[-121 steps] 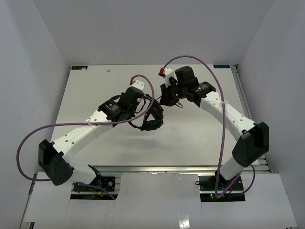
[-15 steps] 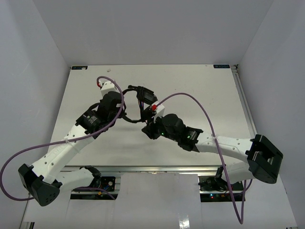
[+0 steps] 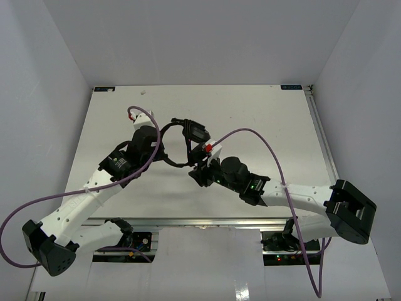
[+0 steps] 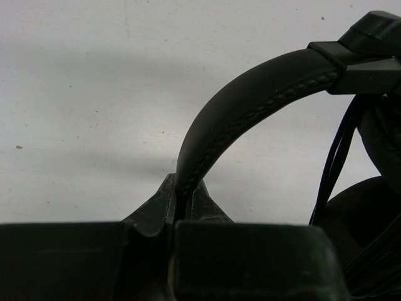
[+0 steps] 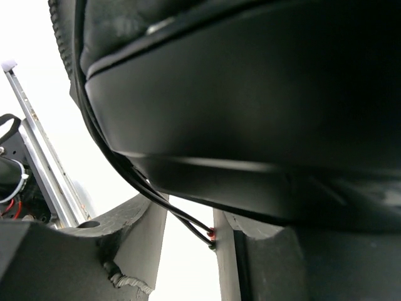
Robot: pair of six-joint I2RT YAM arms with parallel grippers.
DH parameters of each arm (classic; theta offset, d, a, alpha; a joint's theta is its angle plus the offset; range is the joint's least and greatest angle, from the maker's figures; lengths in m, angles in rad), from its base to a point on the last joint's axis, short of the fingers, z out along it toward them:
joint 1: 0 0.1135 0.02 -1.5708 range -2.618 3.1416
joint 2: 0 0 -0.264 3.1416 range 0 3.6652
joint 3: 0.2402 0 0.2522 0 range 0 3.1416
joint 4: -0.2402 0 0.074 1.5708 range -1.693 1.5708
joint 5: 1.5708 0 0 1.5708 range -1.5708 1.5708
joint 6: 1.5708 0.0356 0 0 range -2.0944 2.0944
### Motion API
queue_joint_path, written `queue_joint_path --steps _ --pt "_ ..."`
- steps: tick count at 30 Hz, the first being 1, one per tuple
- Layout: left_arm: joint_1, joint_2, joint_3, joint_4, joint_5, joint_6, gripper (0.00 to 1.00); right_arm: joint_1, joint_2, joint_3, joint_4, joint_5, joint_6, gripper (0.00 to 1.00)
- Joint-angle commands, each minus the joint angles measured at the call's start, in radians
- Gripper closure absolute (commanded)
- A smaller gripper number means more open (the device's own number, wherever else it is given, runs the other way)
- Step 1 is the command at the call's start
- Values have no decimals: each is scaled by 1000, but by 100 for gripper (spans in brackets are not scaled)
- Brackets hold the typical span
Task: Wrap the headphones
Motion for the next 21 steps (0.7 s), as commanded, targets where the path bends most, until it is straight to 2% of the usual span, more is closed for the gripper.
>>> queue_joint_path --steps 1,16,21 --pt "0 -65 3 98 87 -32 100 1 -9 -34 46 45 -34 60" --pt "12 -30 -22 106 77 -23 100 1 -36 -89 58 85 -62 43" --pt "29 5 -21 118 90 -20 100 1 -86 -115 30 89 -68 28"
